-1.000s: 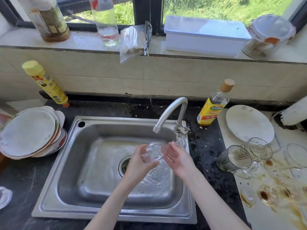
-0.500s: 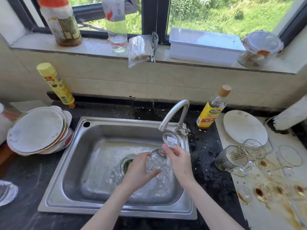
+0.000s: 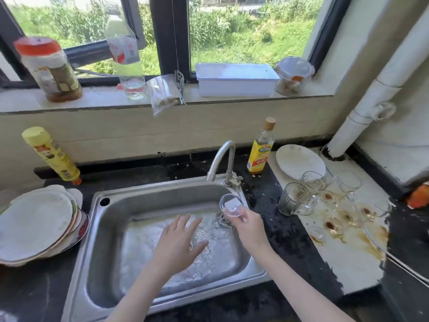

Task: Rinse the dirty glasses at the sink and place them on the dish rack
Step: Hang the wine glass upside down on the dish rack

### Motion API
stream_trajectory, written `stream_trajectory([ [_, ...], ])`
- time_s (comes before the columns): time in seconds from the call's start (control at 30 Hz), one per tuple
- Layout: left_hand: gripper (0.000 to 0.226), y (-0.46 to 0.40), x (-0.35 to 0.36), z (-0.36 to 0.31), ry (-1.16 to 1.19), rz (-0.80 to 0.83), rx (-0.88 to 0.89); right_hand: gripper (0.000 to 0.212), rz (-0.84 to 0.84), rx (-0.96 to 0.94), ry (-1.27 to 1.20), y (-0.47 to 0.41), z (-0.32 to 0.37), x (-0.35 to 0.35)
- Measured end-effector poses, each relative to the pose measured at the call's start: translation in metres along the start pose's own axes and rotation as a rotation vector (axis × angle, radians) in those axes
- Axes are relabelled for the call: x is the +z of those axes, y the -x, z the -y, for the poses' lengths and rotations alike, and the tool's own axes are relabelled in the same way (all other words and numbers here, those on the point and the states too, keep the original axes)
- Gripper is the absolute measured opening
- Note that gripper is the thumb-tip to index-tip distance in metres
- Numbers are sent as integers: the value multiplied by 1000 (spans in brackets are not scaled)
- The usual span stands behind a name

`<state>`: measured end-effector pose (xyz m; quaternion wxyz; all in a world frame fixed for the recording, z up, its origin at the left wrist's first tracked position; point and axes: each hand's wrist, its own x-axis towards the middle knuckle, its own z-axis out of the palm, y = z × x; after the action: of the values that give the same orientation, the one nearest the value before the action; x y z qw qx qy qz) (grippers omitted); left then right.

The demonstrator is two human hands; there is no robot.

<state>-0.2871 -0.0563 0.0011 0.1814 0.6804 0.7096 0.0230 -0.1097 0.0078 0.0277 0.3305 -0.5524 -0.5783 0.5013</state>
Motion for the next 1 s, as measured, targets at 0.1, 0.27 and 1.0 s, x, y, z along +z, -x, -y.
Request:
stream_trajectory([
  [0.1,115,13,-13,-1,-58,-23,128,8,-103,-31,-7,30,4,-12],
  [0.27,70,47,-22,-12,-116,-85,407,12,-329,-89,-44,102,3,-31],
  [1.0,59,324,107,-325,-151,160,1245,19,-1131,224,-6,599,-114,-202],
])
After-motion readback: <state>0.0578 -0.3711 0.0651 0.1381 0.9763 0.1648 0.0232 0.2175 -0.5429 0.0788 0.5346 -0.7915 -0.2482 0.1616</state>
